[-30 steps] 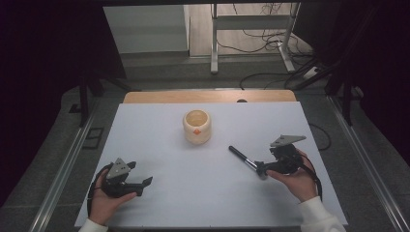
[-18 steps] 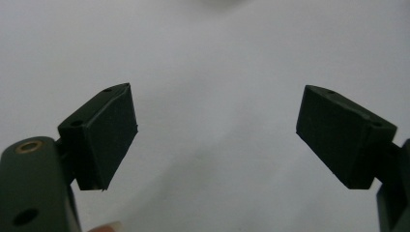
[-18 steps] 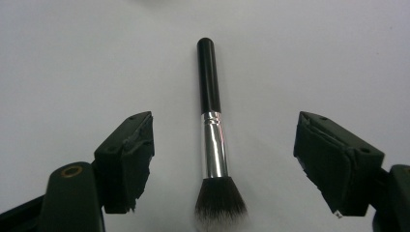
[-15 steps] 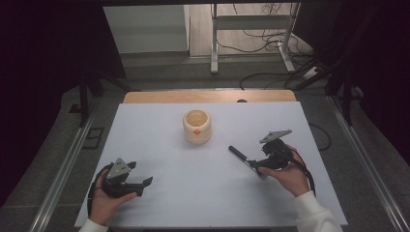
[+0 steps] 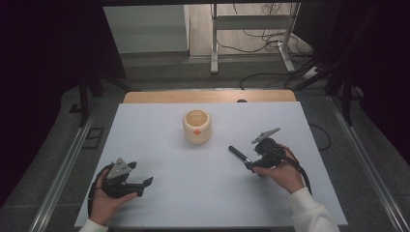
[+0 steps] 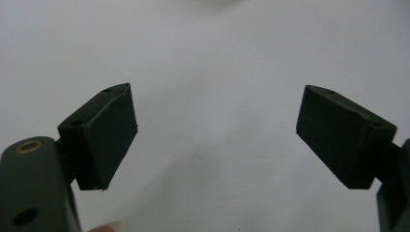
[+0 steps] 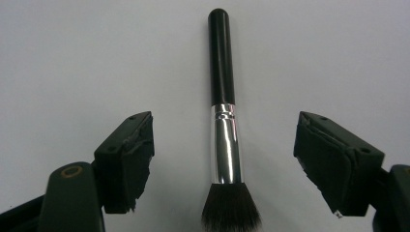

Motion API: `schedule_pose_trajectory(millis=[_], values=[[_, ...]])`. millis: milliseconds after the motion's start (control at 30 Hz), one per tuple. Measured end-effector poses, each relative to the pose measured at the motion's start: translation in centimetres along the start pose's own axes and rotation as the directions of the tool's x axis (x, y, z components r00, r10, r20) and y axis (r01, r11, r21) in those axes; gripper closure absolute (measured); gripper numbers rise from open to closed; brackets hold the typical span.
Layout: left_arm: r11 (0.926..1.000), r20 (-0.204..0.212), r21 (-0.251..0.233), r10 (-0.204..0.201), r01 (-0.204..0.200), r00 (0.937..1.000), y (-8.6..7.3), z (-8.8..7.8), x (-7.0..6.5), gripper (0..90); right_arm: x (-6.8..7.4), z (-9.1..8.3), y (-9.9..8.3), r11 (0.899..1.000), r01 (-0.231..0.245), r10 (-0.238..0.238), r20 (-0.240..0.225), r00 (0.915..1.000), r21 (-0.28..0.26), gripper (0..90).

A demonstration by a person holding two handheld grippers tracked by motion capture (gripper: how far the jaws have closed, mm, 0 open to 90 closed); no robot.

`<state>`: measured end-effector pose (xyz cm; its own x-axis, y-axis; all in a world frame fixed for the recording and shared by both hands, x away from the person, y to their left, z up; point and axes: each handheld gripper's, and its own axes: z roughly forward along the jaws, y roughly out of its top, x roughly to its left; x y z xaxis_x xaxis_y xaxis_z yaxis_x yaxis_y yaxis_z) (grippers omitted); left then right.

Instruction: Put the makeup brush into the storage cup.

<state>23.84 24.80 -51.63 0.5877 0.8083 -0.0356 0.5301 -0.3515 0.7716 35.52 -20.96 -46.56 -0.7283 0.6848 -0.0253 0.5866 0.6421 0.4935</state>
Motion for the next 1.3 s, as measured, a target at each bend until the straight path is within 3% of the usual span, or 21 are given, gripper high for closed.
schedule_pose_trajectory(millis=[900,1300], values=[[1.0000,-0.002,-0.002,0.001,-0.001,1.0000,0.0,-0.1,0.0,15.0,0.4,2.3,1.3,0.989,-0.003,-0.002,0.031,0.9995,0.146,27.1],[1.0000,-0.001,-0.003,0.001,-0.001,1.0000,-0.1,-0.1,0.1,15.0,0.7,2.7,1.2,0.981,0.012,-0.018,0.028,0.9994,0.192,37.7]])
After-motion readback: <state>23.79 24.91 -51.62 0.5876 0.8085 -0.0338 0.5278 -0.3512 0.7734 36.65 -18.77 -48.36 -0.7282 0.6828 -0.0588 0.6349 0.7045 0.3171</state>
